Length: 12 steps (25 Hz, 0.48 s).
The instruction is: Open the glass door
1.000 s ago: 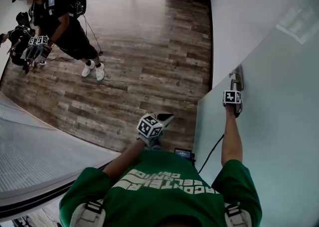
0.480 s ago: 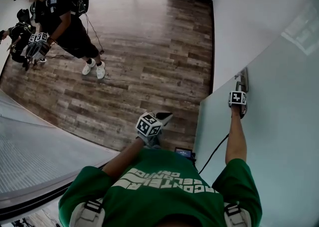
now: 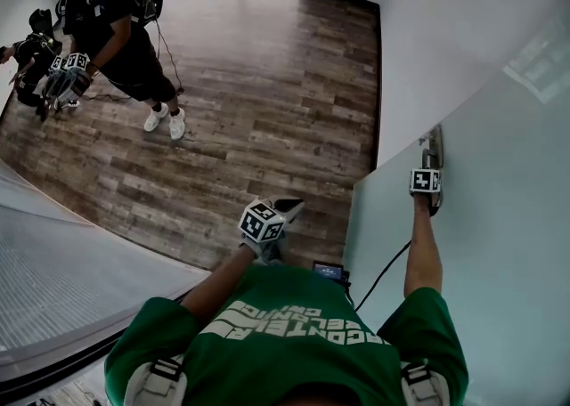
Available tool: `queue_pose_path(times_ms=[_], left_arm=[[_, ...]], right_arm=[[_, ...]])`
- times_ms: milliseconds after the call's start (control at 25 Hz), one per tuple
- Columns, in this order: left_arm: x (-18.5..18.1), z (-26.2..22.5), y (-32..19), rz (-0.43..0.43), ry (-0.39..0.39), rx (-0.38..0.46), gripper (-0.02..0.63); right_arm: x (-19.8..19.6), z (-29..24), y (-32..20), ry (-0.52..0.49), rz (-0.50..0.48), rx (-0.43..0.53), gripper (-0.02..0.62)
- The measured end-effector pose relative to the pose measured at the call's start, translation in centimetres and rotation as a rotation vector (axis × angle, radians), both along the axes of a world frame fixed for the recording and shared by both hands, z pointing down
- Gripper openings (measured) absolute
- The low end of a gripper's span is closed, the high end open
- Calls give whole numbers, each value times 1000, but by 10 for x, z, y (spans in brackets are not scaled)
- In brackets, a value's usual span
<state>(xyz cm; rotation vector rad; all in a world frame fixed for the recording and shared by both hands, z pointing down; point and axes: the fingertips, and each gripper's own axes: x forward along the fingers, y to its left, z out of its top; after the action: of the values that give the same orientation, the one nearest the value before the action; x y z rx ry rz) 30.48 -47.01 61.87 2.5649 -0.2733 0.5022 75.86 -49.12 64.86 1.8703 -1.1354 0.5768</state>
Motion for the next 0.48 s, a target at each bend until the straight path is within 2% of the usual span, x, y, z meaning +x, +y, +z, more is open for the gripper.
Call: queue_pose_path(times_ms=[160,320,480], left_arm=[[-8,-1,0,-16,14,-9,15],[-15,-1,2,-34,30,-10,15],[-21,-4,2,-63,35,-6,15]], right_arm=[[-8,-9,15,47,1,6,110],[-22,-27,31,74,15,70,112],[-53,-36,38,56,-36,103,110]])
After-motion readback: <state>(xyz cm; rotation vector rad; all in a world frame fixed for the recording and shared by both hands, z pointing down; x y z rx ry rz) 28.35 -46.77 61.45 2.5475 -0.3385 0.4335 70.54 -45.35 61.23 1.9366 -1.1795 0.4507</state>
